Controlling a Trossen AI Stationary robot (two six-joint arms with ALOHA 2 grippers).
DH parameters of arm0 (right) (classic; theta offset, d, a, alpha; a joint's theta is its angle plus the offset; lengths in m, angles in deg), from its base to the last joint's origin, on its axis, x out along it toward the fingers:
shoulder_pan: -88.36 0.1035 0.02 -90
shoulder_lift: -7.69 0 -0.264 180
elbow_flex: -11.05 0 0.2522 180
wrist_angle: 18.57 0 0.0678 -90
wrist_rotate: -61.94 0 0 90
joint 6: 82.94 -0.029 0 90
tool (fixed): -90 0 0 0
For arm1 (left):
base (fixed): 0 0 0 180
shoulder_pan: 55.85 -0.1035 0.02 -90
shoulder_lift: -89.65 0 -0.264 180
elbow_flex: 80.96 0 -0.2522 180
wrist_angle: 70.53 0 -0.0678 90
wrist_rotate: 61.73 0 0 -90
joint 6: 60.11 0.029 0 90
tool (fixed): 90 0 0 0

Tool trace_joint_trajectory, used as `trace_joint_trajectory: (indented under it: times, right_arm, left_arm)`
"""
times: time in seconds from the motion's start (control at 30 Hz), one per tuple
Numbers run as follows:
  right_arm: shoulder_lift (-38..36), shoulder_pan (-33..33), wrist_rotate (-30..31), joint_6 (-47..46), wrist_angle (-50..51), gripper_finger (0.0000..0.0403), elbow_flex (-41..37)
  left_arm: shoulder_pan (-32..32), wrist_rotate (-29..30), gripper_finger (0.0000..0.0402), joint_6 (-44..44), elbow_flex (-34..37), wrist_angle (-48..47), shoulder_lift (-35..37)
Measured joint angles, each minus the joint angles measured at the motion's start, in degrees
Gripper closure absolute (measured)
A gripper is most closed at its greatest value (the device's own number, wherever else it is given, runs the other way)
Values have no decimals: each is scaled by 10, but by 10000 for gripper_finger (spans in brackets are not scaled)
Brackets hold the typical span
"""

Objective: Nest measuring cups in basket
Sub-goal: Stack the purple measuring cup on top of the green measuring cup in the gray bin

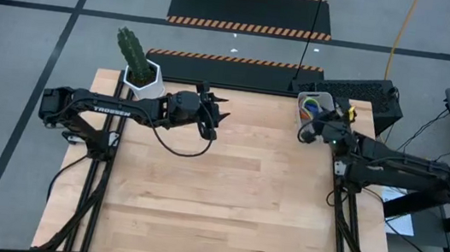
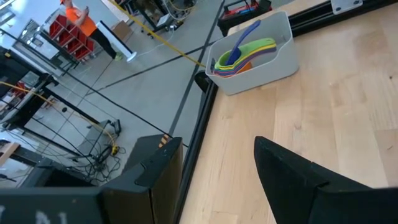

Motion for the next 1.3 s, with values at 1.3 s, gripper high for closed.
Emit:
trace_joint_trajectory:
  times: [1.3]
  right_arm:
    - [392,-53,-28,-288,230,241,145]
  left_arm:
    - [-13,-30,199,-15,0,-3,0]
